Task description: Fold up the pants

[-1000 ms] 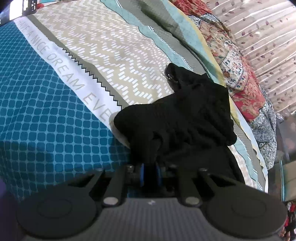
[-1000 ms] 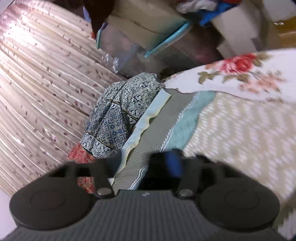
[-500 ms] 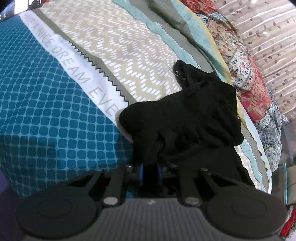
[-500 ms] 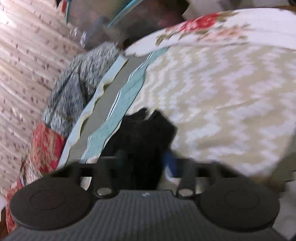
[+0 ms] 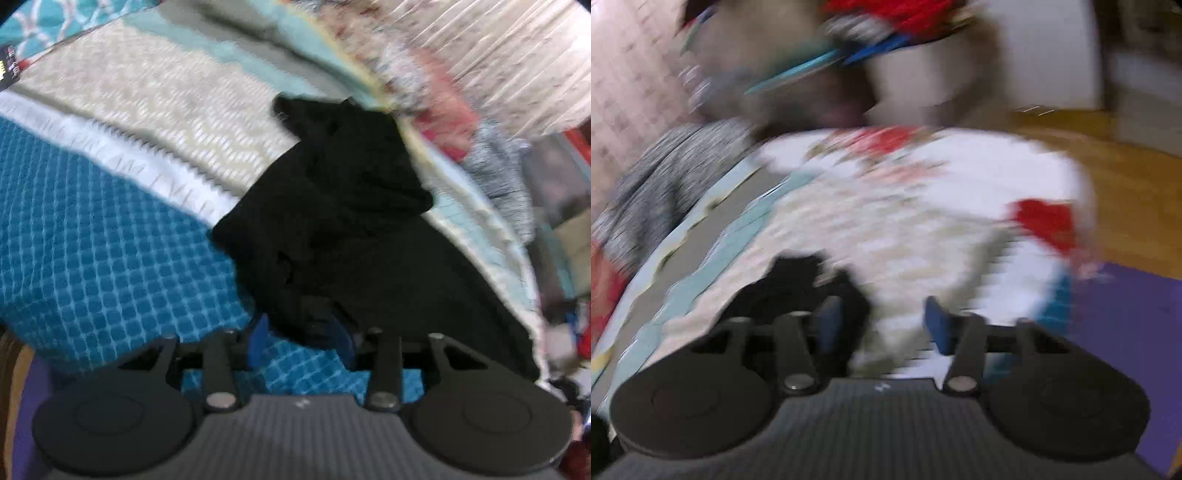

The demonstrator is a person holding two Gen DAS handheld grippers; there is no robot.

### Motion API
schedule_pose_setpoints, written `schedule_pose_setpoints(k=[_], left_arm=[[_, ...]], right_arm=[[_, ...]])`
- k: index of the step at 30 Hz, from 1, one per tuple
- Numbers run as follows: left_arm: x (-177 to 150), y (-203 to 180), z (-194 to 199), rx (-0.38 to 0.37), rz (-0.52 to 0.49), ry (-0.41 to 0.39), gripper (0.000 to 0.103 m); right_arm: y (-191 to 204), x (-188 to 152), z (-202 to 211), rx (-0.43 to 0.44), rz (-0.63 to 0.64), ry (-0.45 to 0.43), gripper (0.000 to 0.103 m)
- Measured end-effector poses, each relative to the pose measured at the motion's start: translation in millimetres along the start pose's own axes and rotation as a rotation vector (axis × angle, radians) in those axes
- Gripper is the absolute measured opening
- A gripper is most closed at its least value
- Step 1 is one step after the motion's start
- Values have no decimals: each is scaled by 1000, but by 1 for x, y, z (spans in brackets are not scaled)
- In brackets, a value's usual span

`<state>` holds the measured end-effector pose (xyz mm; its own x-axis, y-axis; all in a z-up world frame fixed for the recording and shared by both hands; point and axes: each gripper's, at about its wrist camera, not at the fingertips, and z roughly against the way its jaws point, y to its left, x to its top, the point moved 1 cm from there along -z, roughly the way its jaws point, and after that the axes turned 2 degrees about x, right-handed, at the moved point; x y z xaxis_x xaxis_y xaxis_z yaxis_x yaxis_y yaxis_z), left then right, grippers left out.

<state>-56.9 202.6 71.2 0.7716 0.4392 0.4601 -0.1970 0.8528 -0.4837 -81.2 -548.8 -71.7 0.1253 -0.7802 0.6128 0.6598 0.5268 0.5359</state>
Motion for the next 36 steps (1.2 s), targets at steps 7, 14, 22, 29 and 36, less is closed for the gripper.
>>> schedule_pose_setpoints(k=[7, 14, 22, 29, 36], left_arm=[[97, -25, -14, 71, -184, -258, 62], [164, -83, -168, 25, -422, -222, 94], [147, -79, -191, -150, -312, -193, 8], [94, -30, -123, -232, -204, -301, 9], [72, -7, -130, -247, -115, -270, 9]], right_arm=[[43, -15, 28, 143, 12, -65, 51], [230, -54, 23, 529, 457, 143, 53], [472, -161, 44, 937, 1149, 236, 55], [600, -314, 50, 1147, 1865, 117, 58], [588, -404, 56, 1159, 2537, 15, 58]])
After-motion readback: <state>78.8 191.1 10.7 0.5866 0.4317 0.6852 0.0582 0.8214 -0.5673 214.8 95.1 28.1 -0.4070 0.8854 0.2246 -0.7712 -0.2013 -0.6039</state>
